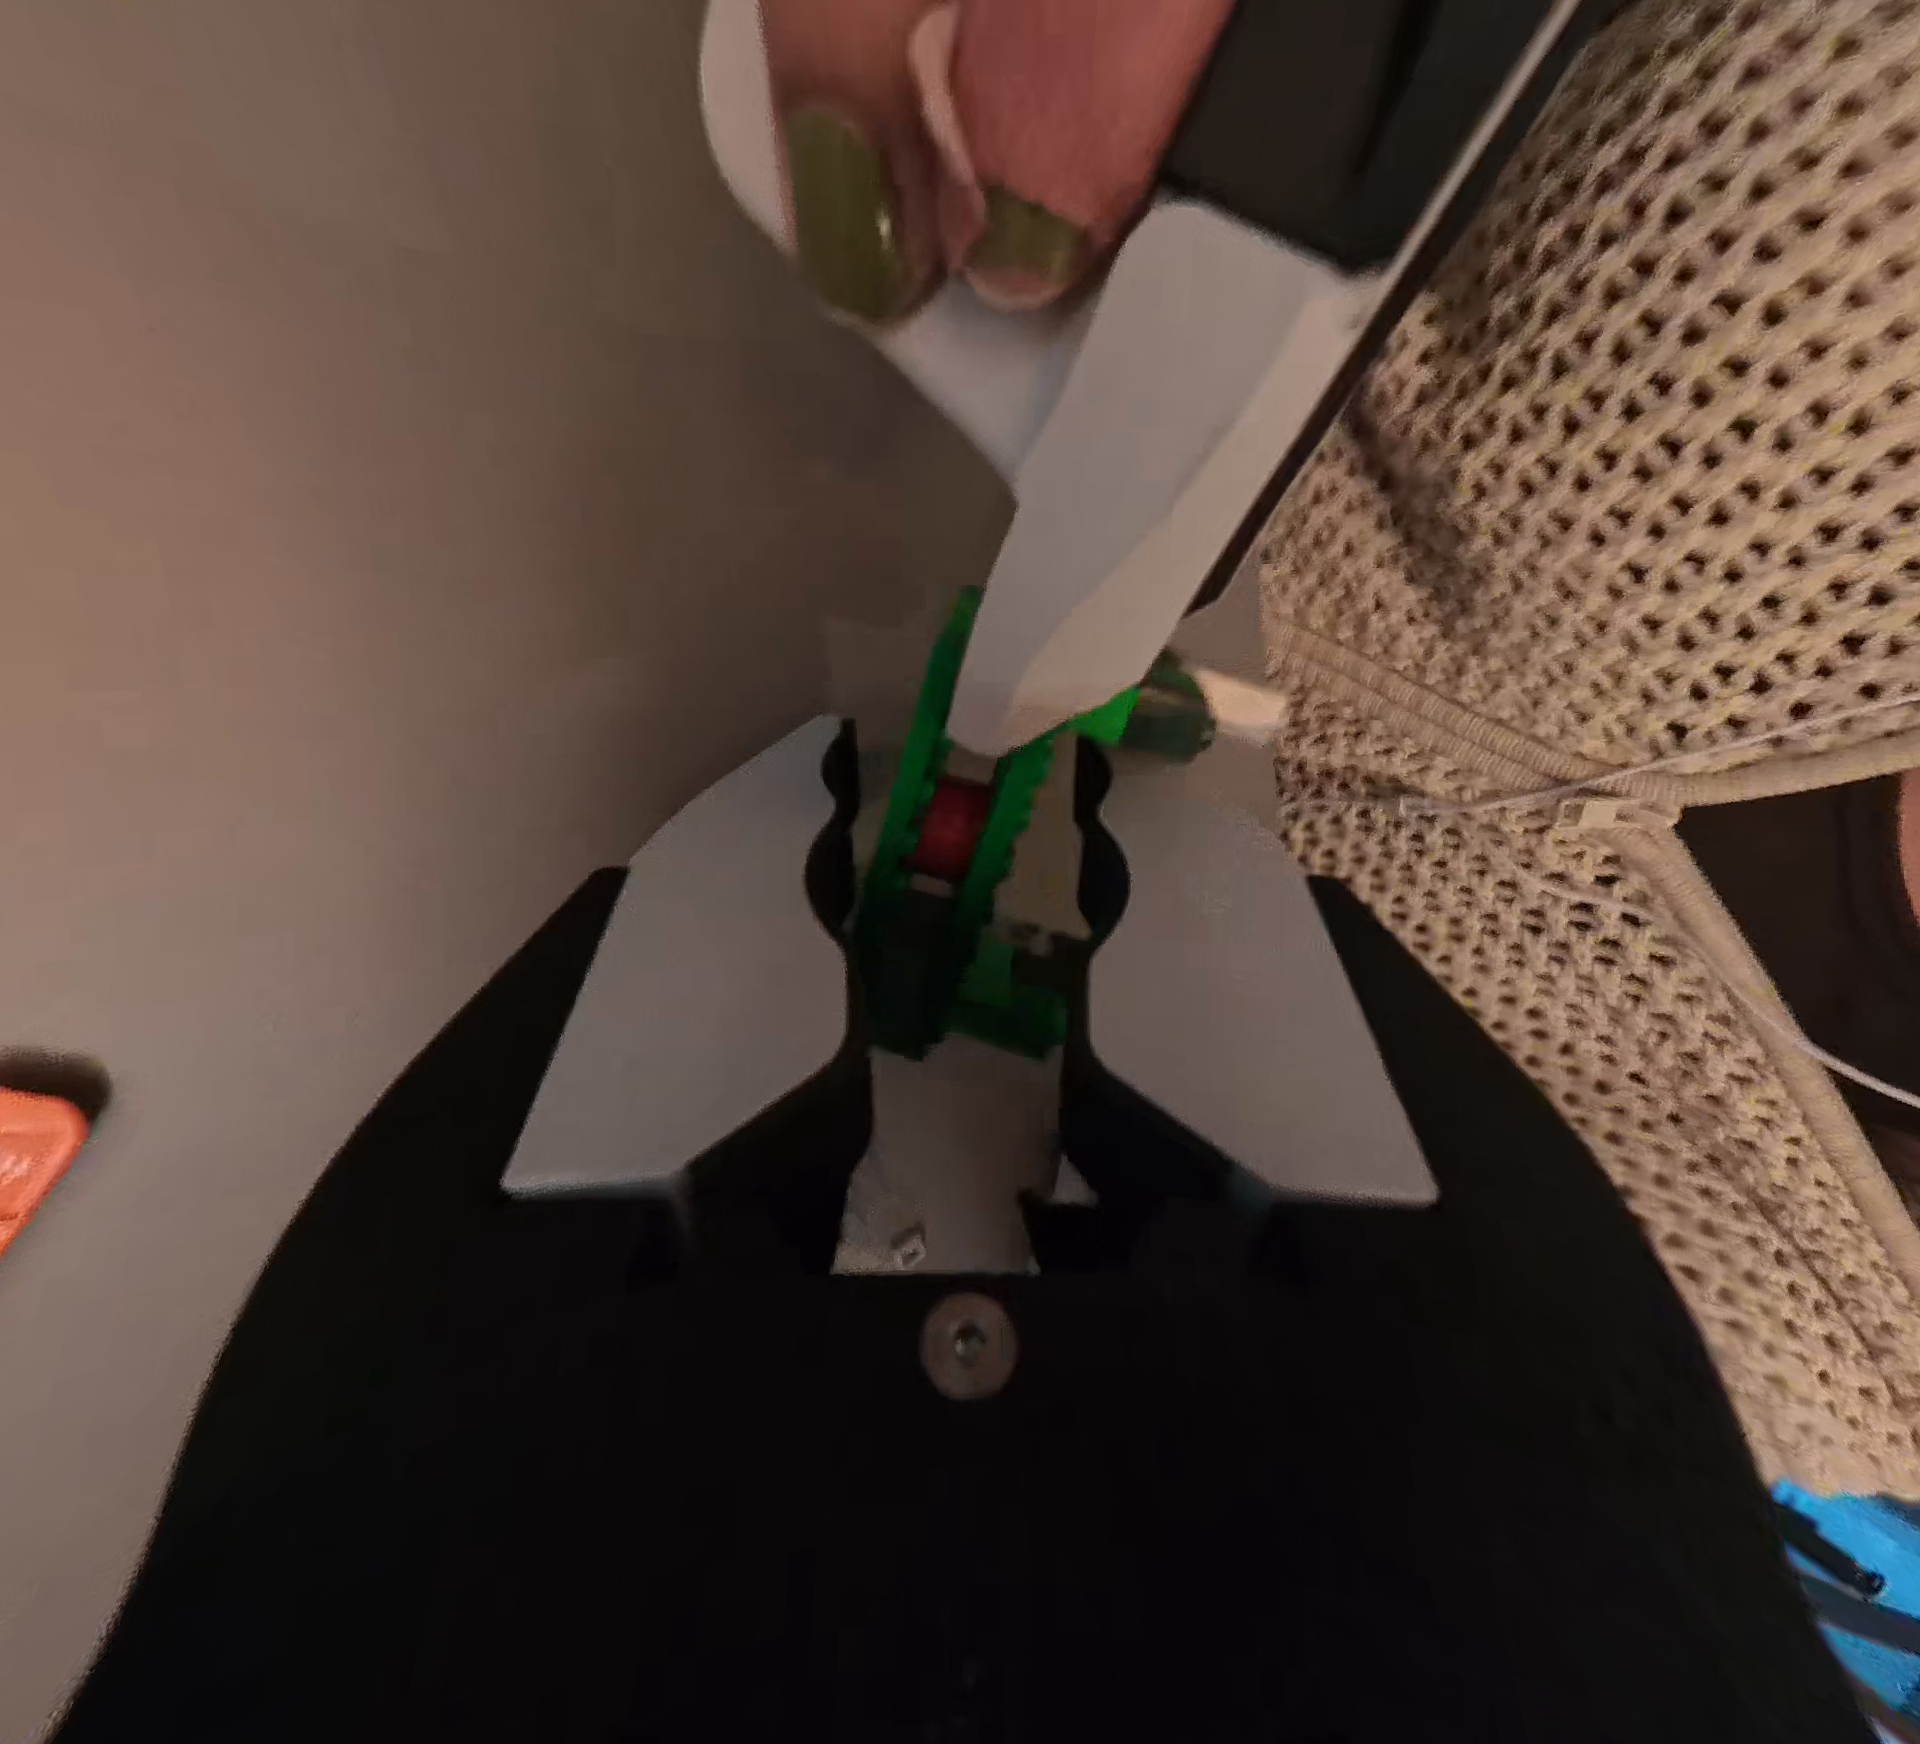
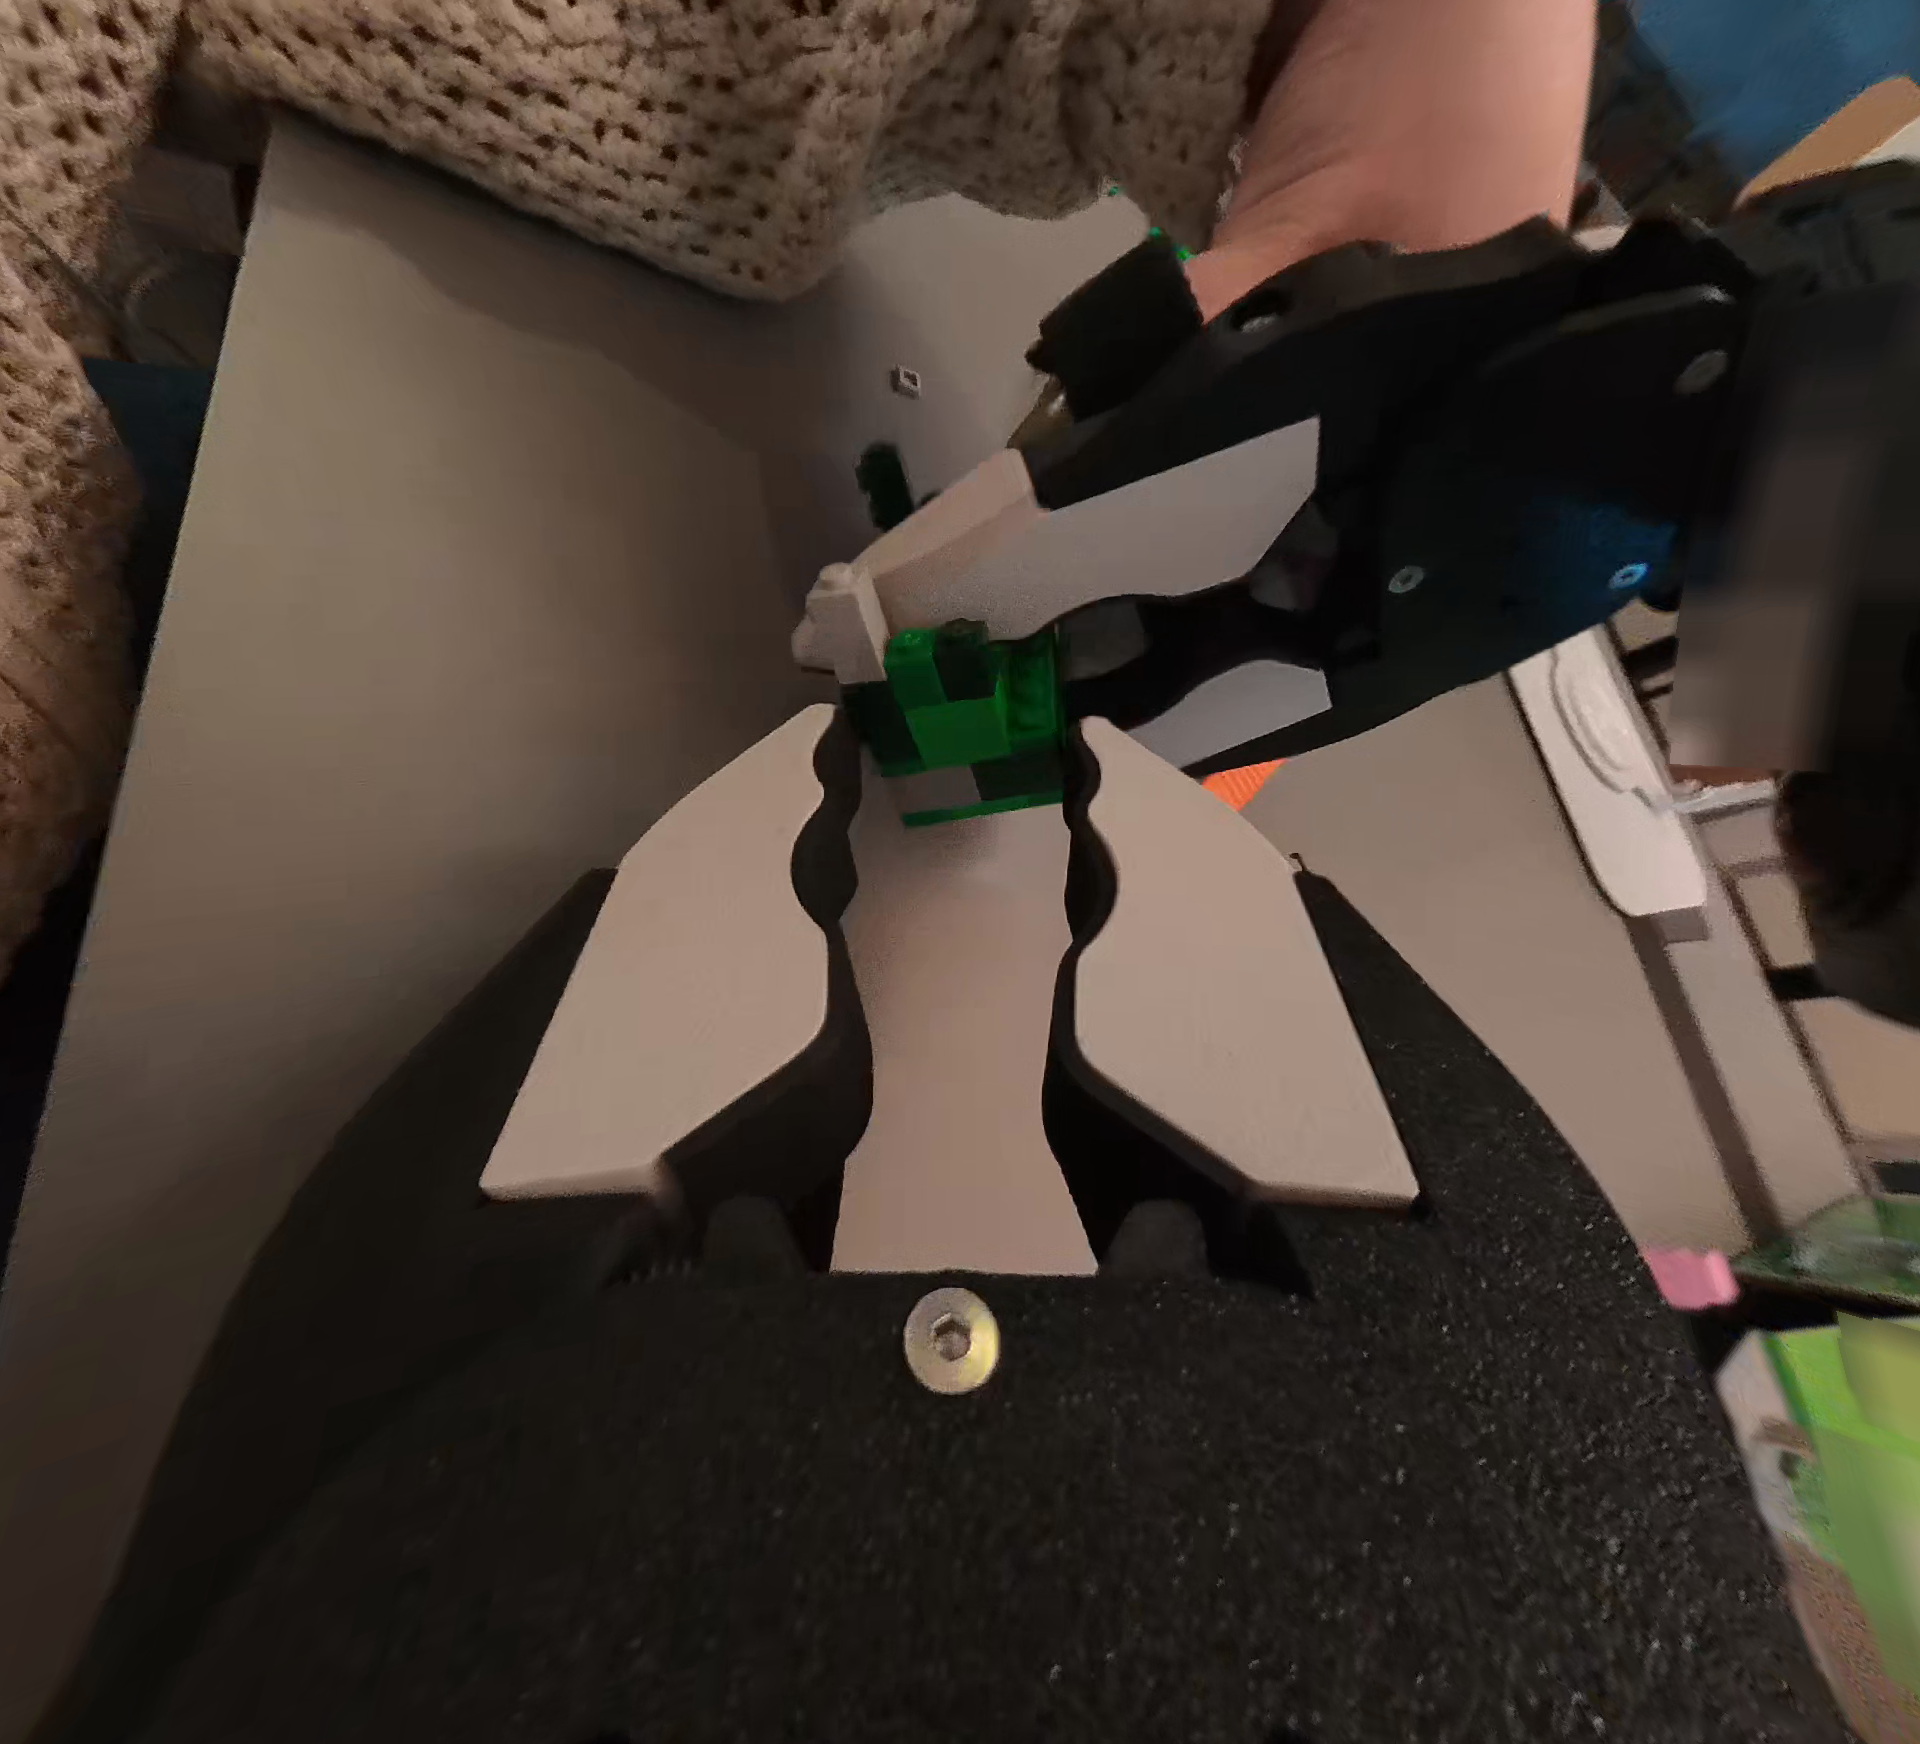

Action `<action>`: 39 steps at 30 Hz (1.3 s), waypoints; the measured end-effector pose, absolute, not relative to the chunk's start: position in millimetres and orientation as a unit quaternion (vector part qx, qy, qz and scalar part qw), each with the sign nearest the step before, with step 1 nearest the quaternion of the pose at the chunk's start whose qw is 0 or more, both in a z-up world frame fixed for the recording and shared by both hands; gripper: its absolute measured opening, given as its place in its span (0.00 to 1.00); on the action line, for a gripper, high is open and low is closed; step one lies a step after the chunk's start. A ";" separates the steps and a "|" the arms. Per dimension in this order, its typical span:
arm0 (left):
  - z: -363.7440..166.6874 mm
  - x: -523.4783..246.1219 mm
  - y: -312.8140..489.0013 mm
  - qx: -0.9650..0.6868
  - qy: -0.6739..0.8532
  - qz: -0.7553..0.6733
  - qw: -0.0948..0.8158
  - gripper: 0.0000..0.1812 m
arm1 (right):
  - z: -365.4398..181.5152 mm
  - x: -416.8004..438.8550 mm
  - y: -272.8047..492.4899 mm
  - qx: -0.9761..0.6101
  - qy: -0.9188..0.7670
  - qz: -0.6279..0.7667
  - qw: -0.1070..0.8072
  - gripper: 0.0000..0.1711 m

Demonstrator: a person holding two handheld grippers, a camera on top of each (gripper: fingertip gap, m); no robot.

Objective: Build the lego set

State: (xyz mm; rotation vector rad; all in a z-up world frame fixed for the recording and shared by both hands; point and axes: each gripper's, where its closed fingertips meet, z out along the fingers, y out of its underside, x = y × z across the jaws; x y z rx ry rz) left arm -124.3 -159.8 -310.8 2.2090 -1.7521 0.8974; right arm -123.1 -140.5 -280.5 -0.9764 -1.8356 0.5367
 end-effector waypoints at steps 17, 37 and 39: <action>-248.1 -154.1 -72.8 0.812 -0.453 0.338 -0.147 0.37 | -310.4 -100.8 -81.0 -0.640 -0.606 0.293 0.369 0.21; -172.6 -195.5 -28.5 0.783 -0.448 0.138 -0.409 0.32 | -304.0 -111.8 -106.5 -0.607 -0.628 0.327 0.361 0.37; -166.4 -205.4 -28.5 0.781 -0.448 0.106 -0.422 0.33 | -316.6 -118.8 -102.6 -0.575 -0.681 0.307 0.334 0.45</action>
